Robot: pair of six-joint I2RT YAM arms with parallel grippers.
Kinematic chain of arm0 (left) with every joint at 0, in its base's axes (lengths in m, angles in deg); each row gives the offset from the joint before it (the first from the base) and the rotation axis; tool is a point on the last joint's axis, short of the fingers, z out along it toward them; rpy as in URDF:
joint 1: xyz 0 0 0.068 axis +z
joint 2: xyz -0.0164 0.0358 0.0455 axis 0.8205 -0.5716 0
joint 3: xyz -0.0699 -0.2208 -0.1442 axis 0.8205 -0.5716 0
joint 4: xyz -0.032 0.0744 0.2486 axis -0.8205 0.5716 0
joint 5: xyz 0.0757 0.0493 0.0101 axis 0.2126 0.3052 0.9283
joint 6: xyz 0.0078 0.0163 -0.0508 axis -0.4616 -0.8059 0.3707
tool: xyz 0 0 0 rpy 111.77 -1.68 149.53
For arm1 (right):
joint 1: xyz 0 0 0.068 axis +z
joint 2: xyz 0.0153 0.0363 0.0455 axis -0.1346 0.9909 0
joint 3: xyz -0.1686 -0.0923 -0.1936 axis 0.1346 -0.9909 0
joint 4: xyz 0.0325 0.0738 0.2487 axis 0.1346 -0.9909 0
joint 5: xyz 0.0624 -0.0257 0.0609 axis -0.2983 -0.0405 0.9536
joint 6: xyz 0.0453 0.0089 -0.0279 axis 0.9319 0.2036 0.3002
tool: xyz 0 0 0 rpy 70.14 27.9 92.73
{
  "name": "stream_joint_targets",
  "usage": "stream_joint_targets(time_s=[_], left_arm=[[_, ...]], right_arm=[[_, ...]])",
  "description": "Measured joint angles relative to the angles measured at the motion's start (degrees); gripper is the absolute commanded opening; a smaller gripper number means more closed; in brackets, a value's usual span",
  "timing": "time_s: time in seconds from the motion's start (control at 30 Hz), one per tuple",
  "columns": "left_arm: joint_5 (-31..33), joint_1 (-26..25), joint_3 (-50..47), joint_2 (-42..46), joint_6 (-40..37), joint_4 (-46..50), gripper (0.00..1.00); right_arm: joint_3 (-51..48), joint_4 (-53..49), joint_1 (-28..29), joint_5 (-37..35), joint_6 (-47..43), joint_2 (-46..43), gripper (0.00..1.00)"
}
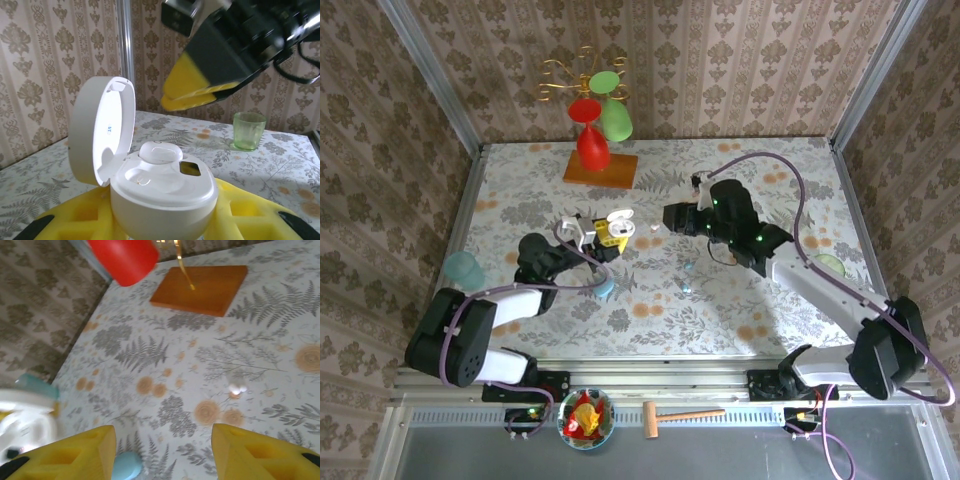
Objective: Insert wireless bluetooth earbuds into charging case
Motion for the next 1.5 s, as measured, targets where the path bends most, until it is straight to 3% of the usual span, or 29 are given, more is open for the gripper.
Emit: stream_joint_targets(time_s=[0.3, 0.57, 1.07, 1.5], left_arm=[[1.66, 0.00, -1.44, 4.87, -0.20, -0.04, 0.24], [2.51, 0.00, -2.75, 7.50, -0.20, 0.07, 0.24], [2.89, 0.00, -2.89, 8.96, -1.25, 2.03, 0.24], [2.89, 0.00, -2.91, 8.96, -1.27, 2.08, 0.24]], right_arm=[[21.35, -10.43, -0.35, -2.12, -7.13, 29.99, 0.49], [39.28, -22.88, 1.03, -10.36, -15.65, 47.12, 0.34], [51.56, -37.64, 9.01, -30.08, -28.09, 55.52, 0.28], [55.34, -40.41, 9.16, -35.26, -31.08, 59.49, 0.25]])
